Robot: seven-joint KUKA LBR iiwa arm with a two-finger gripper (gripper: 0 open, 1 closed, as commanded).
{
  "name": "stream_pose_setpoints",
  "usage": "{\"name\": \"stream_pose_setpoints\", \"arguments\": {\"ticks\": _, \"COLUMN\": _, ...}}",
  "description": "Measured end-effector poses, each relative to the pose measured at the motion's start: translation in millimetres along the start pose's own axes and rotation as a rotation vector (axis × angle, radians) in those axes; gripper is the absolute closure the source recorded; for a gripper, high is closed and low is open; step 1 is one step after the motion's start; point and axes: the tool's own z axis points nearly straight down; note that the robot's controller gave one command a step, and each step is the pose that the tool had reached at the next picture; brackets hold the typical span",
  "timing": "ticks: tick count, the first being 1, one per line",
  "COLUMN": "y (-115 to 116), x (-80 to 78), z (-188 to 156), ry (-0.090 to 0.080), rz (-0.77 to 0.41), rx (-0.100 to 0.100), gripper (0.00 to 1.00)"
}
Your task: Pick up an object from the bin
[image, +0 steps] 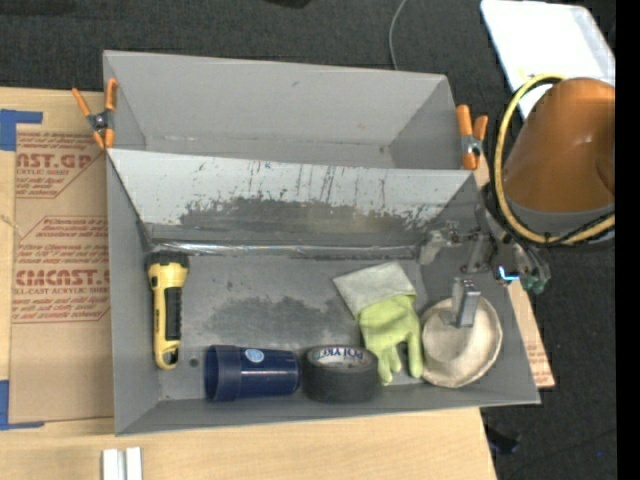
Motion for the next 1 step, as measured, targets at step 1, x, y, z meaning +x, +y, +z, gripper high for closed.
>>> {"name": "stream_pose_setpoints", "arguments": {"ticks": 1, "y": 0.5, "x": -1.5, "z": -4.7, "ry": -0.008, "rz": -0.002, "rx": 0.001, "gripper": 0.0}}
